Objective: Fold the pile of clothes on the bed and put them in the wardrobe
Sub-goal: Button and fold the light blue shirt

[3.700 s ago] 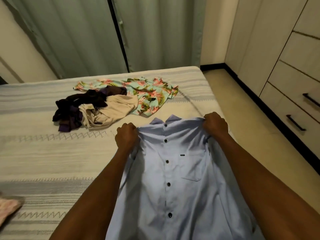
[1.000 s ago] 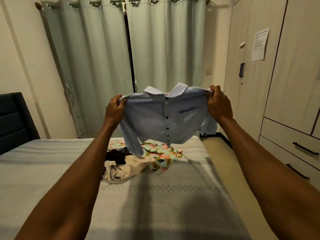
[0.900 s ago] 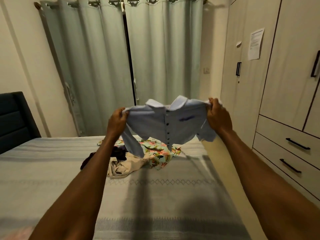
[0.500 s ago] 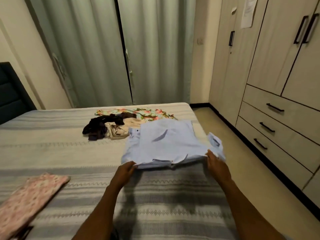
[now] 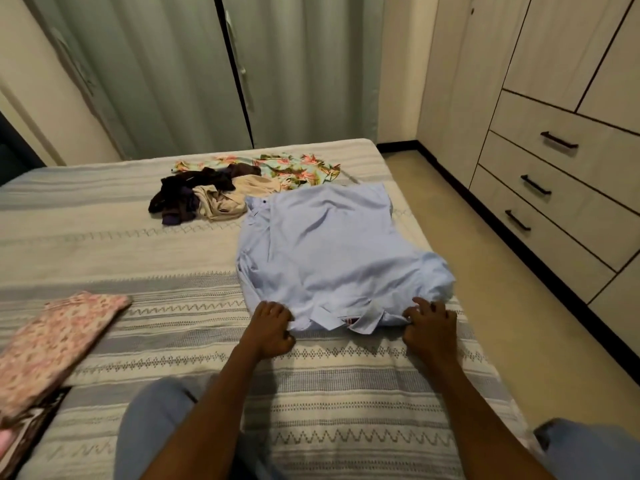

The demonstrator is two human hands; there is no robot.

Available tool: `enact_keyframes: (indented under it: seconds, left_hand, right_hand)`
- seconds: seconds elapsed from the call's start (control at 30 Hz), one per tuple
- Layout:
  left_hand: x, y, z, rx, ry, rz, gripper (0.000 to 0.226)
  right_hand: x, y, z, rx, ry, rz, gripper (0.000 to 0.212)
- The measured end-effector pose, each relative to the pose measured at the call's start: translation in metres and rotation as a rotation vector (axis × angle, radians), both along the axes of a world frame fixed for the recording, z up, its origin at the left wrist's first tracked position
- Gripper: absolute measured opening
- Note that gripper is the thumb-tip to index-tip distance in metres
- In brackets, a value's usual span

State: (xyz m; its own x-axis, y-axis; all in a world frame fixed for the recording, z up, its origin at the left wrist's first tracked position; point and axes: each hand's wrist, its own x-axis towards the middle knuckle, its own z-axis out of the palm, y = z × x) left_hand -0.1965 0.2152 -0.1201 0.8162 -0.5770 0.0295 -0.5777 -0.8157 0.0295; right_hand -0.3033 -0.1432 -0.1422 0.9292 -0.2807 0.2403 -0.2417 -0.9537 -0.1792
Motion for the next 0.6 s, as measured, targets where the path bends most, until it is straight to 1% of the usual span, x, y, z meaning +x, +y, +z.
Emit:
enact_keyframes:
  seconds: [0.1, 0.17, 0.2, 0.3, 0.33, 0.37, 0.43, 0.47, 0.53, 0.57, 0.6]
  left_hand:
    - [-0.006, -0.012, -0.006, -0.057, 0.051, -0.069, 0.055]
    - [-0.013, -0.024, -0.003, -0.09, 0.086, -0.083, 0.057]
    - [-0.017, -0.031, 0.0, -0.13, 0.11, -0.075, 0.052]
    - [-0.027, -0.042, 0.009, -0.298, 0.146, -0.046, 0.021]
    - [-0.03, -0.041, 0.009, -0.334, 0.13, -0.046, 0.017]
    - [-0.034, -0.038, 0.009, -0.363, 0.099, -0.055, 0.023]
    - [-0.039, -0.028, 0.007, -0.341, 0.025, -0.117, 0.037]
    - [-0.044, -0.023, 0.008, -0.301, -0.003, -0.151, 0.04]
    - [-0.052, -0.017, 0.007, -0.22, -0.024, -0.215, 0.04]
    - [-0.055, -0.017, 0.005, -0.197, -0.021, -0.232, 0.04]
    - [-0.057, -0.018, 0.004, -0.181, -0.008, -0.235, 0.04]
  right_hand:
    - [0.008, 0.012, -0.002, 0.003, -0.049, 0.115, 0.038]
    - [0.011, 0.021, -0.005, 0.004, -0.114, 0.212, 0.037]
    - [0.012, 0.026, -0.005, 0.009, -0.149, 0.245, 0.034]
    - [0.013, 0.031, -0.003, 0.094, -0.248, 0.299, 0.023]
    - [0.01, 0.031, 0.0, 0.124, -0.284, 0.314, 0.018]
    - [0.006, 0.031, 0.004, 0.146, -0.315, 0.338, 0.013]
    - [-0.003, 0.03, 0.011, 0.178, -0.34, 0.389, 0.013]
    - [-0.009, 0.03, 0.013, 0.179, -0.324, 0.409, 0.014]
    - [-0.021, 0.027, 0.009, 0.142, -0.251, 0.428, 0.008]
    - [-0.026, 0.026, 0.006, 0.123, -0.2, 0.429, 0.008]
    - [-0.03, 0.024, 0.002, 0.115, -0.14, 0.426, 0.012]
